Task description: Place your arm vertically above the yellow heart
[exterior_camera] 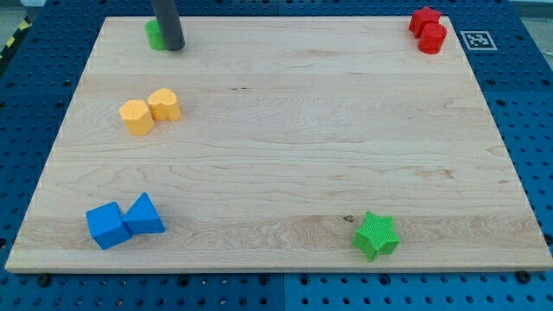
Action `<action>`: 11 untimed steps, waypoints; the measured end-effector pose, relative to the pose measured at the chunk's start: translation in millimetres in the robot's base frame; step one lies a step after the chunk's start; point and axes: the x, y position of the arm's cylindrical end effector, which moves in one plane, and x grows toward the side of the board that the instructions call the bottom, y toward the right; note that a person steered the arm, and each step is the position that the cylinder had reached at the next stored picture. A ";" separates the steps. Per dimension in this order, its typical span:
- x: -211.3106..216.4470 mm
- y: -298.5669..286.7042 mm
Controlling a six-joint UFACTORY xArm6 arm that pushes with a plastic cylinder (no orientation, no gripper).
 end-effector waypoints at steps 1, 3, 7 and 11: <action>-2.6 -18.2; 2.5 -24.4; 23.4 10.3; 91.5 66.8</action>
